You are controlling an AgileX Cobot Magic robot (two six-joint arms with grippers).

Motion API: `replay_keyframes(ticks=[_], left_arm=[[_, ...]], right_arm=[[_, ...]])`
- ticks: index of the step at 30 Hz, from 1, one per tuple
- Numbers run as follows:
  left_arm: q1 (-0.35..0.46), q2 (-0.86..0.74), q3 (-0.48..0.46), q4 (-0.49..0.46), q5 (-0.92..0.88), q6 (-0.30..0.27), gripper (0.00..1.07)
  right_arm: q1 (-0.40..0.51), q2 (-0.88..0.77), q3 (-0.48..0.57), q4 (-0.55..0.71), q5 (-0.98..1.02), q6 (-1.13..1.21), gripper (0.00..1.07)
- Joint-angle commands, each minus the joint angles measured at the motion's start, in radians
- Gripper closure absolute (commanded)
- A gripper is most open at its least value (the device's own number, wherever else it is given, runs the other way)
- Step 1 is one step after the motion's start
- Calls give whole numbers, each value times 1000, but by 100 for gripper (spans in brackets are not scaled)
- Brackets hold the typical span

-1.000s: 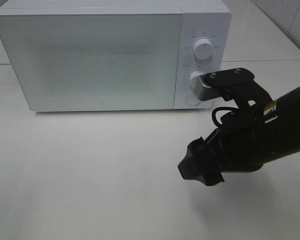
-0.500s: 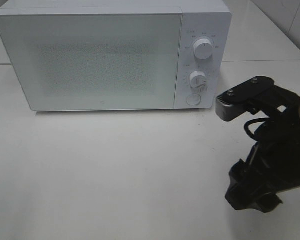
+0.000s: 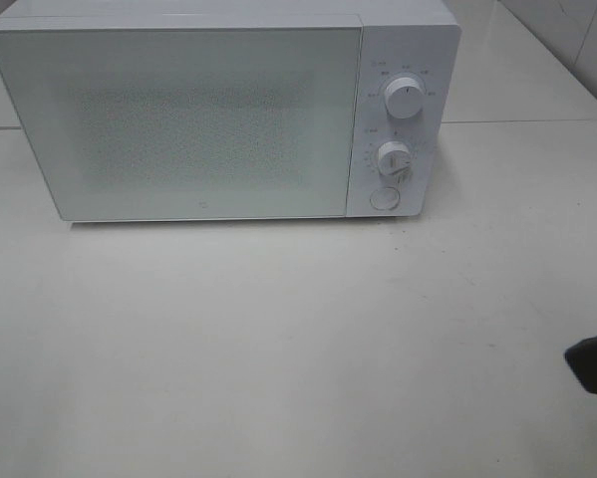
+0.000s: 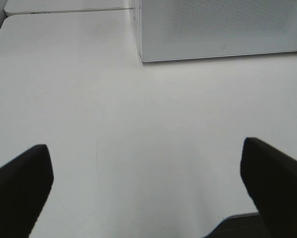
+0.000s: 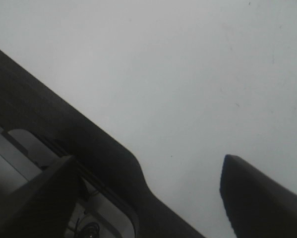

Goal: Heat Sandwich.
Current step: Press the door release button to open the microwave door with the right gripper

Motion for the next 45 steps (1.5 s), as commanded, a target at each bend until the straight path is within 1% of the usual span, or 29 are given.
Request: replay_keyframes(ticks=[1,2,3,6,7,8,10,11,12,15,16,17,20,21,22,24,25,26,27,29,30,33,35,45], left_arm=[[0,-18,1,-1,-13,-5,9],[0,-18,1,-1,-13,-5,9],[0,-18,1,-1,-13,-5,9],[0,-18,1,-1,-13,-5,9],[0,-18,1,-1,-13,-5,9],[0,-18,1,-1,-13,-5,9],[0,-18,1,-1,-13,-5,9],[0,-18,1,-1,-13,-5,9],[0,-18,1,-1,-13,-5,9],[0,-18,1,-1,-13,-5,9],[0,-18,1,-1,-13,-5,9],[0,-18,1,-1,-13,-5,9],[0,-18,1,-1,-13,-5,9],[0,-18,1,-1,-13,-5,9],[0,-18,1,-1,-13,-5,9],[0,-18,1,-1,-13,-5,9],[0,-18,1,-1,-13,-5,9],[0,-18,1,-1,-13,-5,9],[0,-18,1,-1,-13,-5,9],[0,-18,1,-1,-13,-5,9],[0,-18,1,-1,-13,-5,9],[0,-18,1,-1,-13,-5,9],[0,-18,1,-1,-13,-5,9],[0,-17,1,-1,-13,-5,9]], right_arm=[[-7,-117,34,-7,13,5,31],[-7,-189,62,-7,13,9,31],[-7,-189,62,-7,13,9,31],[-11,-281,94,-9,13,31,31],[-11,-281,94,-9,13,31,31],[-45,-332,114,-10,13,31,31],[-98,-373,129,-27,17,30,31],[-156,-416,141,-48,27,30,31],[-156,-416,141,-48,27,30,31],[-229,-470,149,-77,36,31,31],[-269,-504,149,-78,34,35,31],[-269,-504,149,-78,34,35,31],[-345,-557,149,-78,35,73,31],[-406,-594,149,-82,35,87,31],[-406,-594,149,-82,35,87,31],[-458,-625,149,-95,35,86,31],[-506,-656,149,-121,35,86,31],[-530,-674,149,-133,35,86,31],[-530,-674,149,-133,35,86,31],[-568,-707,149,-139,35,86,31],[-601,-736,149,-130,35,86,31],[-627,-768,161,-127,34,86,31],[-648,-775,193,-127,42,80,31],[-648,-775,189,-127,41,81,31]])
